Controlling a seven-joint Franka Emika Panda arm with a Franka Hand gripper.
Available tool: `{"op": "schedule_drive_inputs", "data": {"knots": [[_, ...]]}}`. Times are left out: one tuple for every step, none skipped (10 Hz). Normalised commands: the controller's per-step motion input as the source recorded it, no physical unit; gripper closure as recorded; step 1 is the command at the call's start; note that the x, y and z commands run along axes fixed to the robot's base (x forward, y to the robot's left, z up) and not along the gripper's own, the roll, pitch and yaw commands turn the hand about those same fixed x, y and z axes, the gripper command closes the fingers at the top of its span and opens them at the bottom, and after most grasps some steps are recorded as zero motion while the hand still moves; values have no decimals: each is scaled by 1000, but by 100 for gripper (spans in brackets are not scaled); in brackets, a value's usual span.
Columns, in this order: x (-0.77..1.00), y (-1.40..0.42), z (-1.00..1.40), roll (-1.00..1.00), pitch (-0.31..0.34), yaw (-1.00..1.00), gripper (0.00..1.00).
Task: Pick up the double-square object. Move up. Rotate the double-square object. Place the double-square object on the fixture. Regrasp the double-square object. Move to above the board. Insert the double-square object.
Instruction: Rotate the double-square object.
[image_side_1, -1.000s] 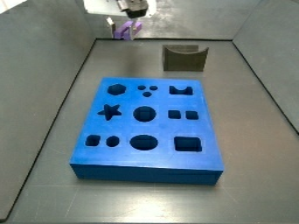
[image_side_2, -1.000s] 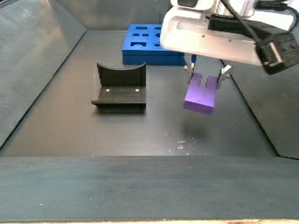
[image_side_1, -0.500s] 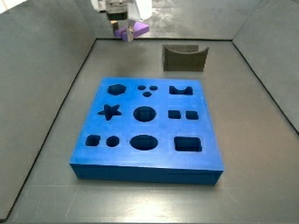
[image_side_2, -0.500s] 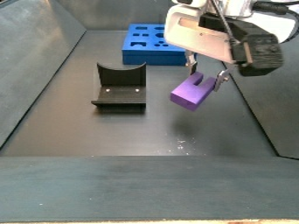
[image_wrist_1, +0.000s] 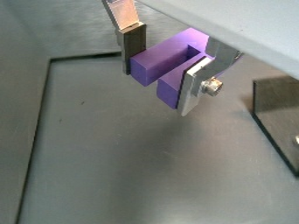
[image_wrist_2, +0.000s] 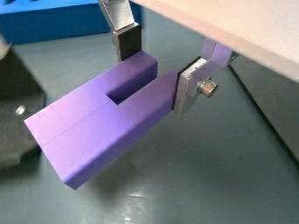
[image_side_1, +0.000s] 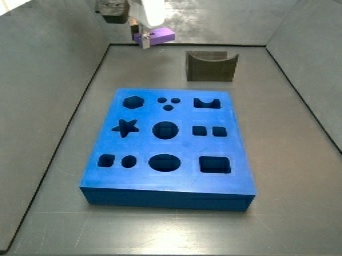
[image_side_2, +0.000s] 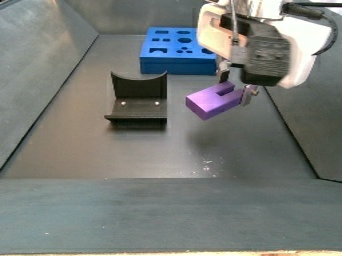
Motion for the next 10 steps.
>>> {"op": "schedule_drive_inputs", "data": {"knots": [[-12, 13, 5, 0, 0, -1000, 100], [-12, 13, 5, 0, 0, -1000, 100], [-12, 14, 5, 0, 0, -1000, 100], [-12, 14, 5, 0, 0, -1000, 100], [-12, 14, 5, 0, 0, -1000, 100], [-12, 14, 5, 0, 0, -1000, 100], [-12, 14, 5, 0, 0, -1000, 100], [-12, 14, 5, 0, 0, -1000, 100], [-12, 14, 5, -1, 0, -1000, 100], [-12, 15, 4, -1, 0, -1000, 100]]}}
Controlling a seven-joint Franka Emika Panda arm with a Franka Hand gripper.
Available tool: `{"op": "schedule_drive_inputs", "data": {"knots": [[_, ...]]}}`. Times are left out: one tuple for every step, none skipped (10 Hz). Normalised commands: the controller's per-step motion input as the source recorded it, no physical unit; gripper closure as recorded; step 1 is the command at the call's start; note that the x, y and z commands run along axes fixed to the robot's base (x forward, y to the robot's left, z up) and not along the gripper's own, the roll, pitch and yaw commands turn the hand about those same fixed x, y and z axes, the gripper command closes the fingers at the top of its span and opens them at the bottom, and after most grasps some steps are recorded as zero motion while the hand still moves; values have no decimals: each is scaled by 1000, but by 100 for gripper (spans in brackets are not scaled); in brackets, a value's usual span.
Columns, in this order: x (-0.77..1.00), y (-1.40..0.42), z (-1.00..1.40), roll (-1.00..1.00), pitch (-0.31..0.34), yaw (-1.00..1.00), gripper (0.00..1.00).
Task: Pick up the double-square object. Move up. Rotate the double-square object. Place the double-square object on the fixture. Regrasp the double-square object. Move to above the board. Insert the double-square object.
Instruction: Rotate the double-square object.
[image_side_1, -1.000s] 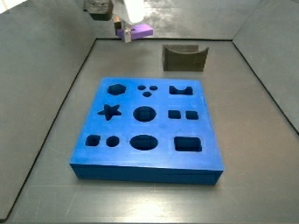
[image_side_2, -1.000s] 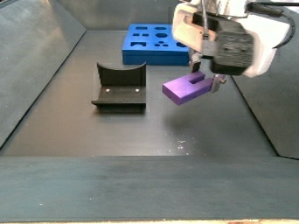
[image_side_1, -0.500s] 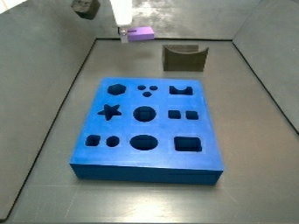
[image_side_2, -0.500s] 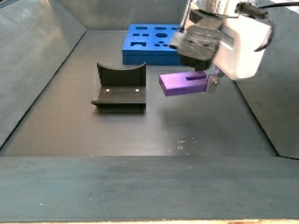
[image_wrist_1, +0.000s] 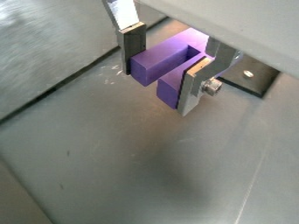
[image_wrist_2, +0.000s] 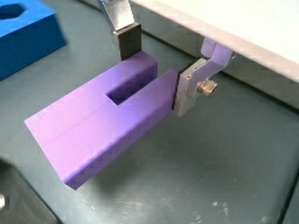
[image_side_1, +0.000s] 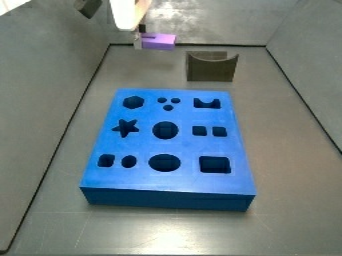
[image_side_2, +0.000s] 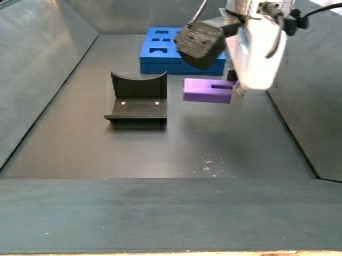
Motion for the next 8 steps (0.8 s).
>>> {"op": "schedule_drive_inputs", "data": {"knots": [[-12, 15, 4, -1, 0, -1000, 100], [-12, 15, 3, -1, 0, -1000, 100], [-12, 15, 3, -1, 0, -1000, 100], [-12, 15, 3, -1, 0, -1000, 100], [-12, 15, 3, -1, 0, -1000, 100], [-12, 15, 3, -1, 0, -1000, 100], [-12, 16, 3, -1, 0, -1000, 100], [-12, 16, 3, -1, 0, -1000, 100]]}}
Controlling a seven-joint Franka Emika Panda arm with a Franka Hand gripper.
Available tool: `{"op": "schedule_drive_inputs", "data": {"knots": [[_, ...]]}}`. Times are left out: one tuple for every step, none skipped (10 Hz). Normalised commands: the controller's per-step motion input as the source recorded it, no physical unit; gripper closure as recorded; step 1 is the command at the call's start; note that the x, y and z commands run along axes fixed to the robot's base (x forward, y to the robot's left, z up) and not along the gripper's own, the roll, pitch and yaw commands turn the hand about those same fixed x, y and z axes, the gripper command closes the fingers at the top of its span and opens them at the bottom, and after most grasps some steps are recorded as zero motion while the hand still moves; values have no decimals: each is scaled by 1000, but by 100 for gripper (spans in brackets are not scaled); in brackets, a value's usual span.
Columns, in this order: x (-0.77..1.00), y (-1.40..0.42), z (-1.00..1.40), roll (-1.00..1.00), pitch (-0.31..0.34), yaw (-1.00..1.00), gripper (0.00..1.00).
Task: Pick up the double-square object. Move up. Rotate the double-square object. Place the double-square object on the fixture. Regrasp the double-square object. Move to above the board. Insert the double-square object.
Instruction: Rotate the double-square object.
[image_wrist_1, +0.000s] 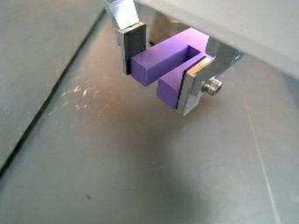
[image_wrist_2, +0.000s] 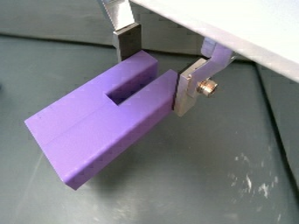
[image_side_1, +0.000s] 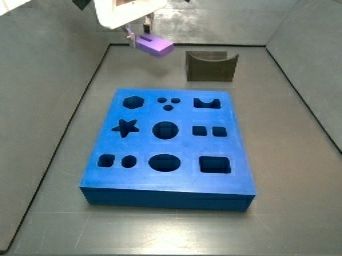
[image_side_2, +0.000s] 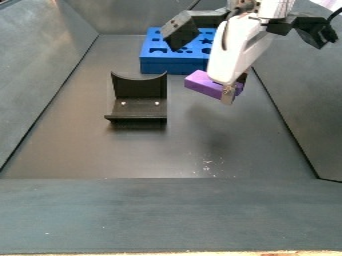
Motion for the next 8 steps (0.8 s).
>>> {"op": "schedule_drive_inputs", "data": {"knots": [[-12, 16, 3, -2, 0, -1000, 100], [-12, 16, 3, -2, 0, -1000, 100], [-13, 17, 3, -2, 0, -1000, 100], [-13, 17, 3, -3, -1, -1000, 100], [-13, 18, 3, -4, -1, -1000, 100], [-13, 18, 3, -5, -1, -1000, 100], [-13, 18, 3, -6, -1, -1000, 100], [-13, 18, 3, -6, -1, -1000, 100]]}}
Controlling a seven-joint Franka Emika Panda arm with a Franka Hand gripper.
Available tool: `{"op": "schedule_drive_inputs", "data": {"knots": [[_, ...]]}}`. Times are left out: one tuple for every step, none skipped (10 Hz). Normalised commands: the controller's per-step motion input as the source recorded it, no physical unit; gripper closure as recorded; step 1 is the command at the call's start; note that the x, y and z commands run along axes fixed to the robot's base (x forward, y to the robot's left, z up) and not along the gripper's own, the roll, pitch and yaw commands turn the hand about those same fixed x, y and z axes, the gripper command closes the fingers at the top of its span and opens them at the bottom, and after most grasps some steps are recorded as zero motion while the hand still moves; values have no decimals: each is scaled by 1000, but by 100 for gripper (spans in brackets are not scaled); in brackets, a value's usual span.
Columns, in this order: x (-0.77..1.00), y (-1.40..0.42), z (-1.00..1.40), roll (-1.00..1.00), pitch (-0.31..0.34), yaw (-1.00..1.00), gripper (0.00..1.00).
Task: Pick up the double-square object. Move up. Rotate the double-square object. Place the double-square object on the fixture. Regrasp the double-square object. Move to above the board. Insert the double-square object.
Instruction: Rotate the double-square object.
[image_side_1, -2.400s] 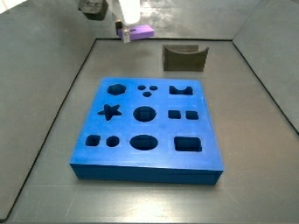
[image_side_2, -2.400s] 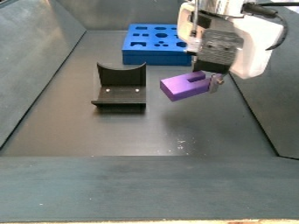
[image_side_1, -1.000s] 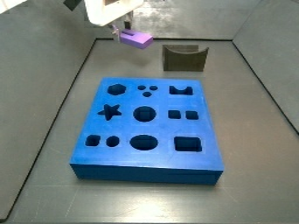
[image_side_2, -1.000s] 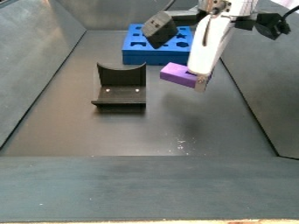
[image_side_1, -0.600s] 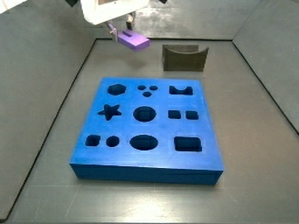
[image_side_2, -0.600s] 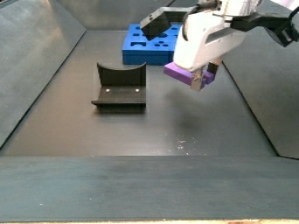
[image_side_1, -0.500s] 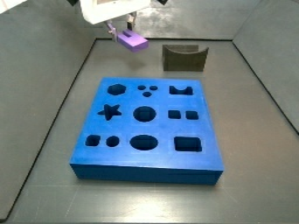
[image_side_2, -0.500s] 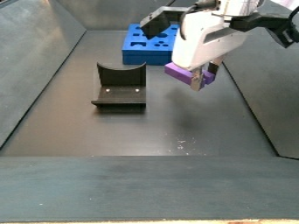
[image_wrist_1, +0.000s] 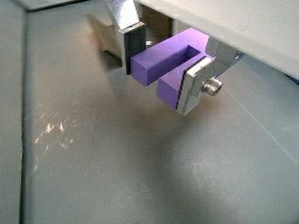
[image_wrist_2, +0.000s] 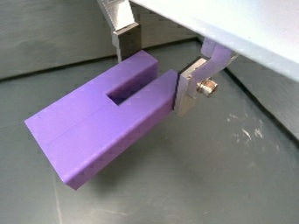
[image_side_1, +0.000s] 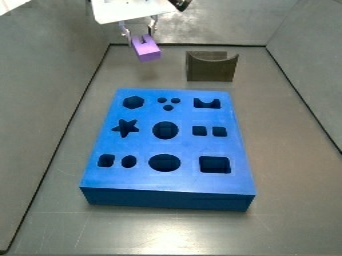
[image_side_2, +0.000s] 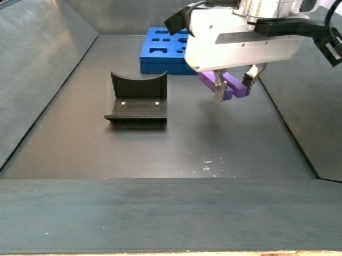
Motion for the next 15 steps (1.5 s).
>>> {"op": "schedule_drive_inputs", "data": {"knots": [[-13, 18, 3, -8, -1, -1000, 100], [-13, 19, 3, -10, -2, -1000, 100], [-13, 19, 3, -13, -2, -877, 100], [-13, 19, 3, -13, -2, -724, 100], [-13, 19, 3, -13, -2, -445, 100], [-13, 19, 3, -13, -2, -299, 100], [0, 0, -1000, 0, 0, 0, 100], [19, 3, -1000, 2, -13, 37, 100], [46, 2, -987, -5, -27, 39, 100], [50, 0, -923, -12, -29, 37, 100], [49, 0, -823, -23, -32, 31, 100], [46, 4, -684, -37, -35, 21, 100], [46, 5, -584, -47, -35, 18, 100], [44, 5, -485, -56, -39, 15, 100], [41, 6, -362, -67, -48, 14, 100]]}}
